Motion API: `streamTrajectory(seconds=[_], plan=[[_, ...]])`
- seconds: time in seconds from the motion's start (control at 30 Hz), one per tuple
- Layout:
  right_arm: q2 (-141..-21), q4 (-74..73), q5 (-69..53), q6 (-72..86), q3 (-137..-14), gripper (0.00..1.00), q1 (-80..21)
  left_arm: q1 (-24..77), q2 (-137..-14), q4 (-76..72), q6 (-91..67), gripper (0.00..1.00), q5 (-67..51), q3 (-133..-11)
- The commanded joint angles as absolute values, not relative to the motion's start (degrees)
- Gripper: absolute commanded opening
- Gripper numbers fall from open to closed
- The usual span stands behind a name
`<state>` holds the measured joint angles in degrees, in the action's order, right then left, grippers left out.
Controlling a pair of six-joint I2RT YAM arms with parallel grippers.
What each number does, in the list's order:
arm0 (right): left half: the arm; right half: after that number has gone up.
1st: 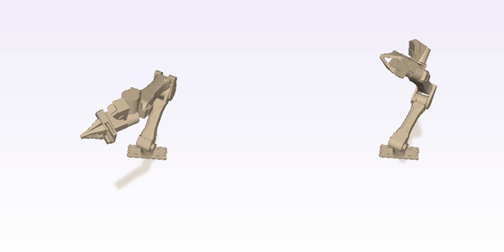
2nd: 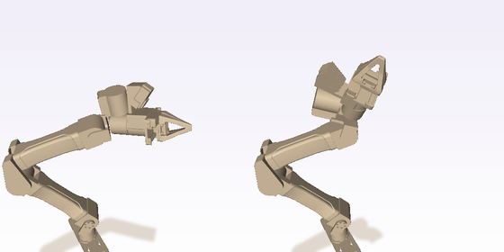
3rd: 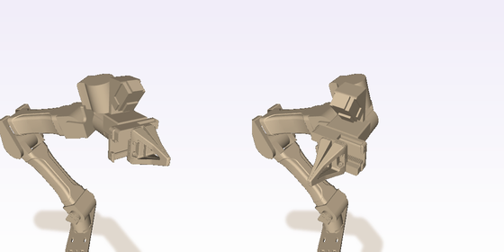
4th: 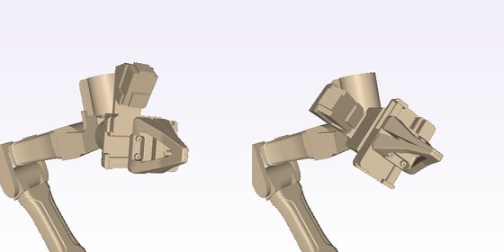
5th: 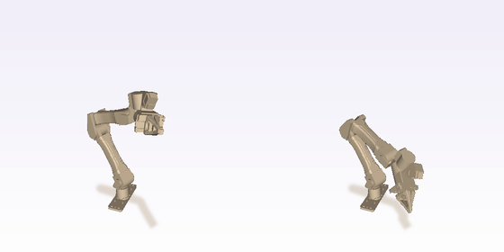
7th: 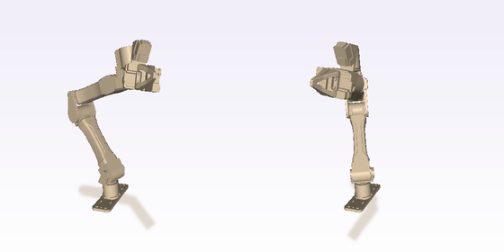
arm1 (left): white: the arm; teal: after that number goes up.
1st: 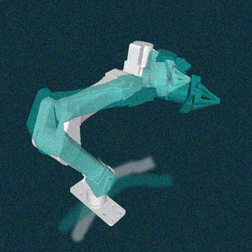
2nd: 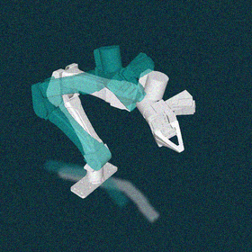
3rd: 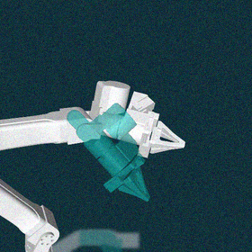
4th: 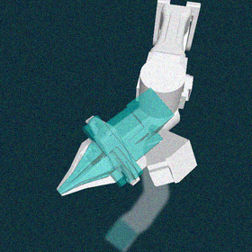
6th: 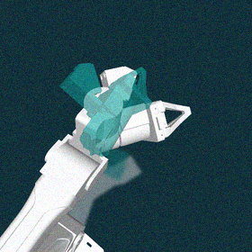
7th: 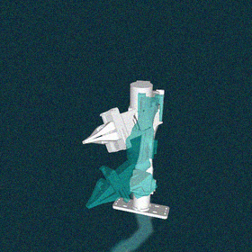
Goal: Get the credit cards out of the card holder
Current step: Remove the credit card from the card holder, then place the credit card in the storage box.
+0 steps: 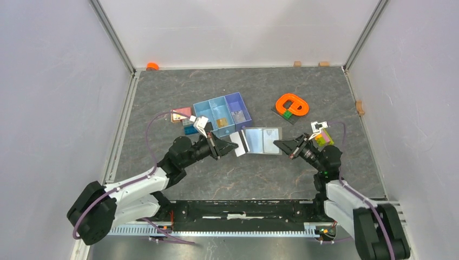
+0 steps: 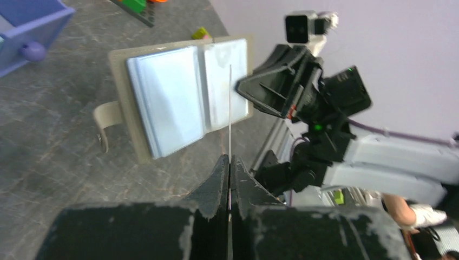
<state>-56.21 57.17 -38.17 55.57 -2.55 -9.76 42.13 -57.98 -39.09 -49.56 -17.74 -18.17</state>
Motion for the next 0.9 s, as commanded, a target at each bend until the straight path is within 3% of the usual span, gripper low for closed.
streamTrajectory(seconds=[0.0,0.3,0.87], plan=[[-47.1,37.1,-30.3,44.0,-5.7,0.00,-6.5,41.9,-61.9,-29.1,-43.5,0.02,-9.0,-28.2],[-35.1,25.6,-19.8,39.4,-7.1,0.00,-6.3,37.7,-75.1,-18.0,-41.4,0.02,-3.3,-42.6],[-36.4,30.4,-22.3,42.3,-5.0,0.00,-6.3,28.2,-102.9,-16.3,-45.3,0.02,-17.6,-63.2]])
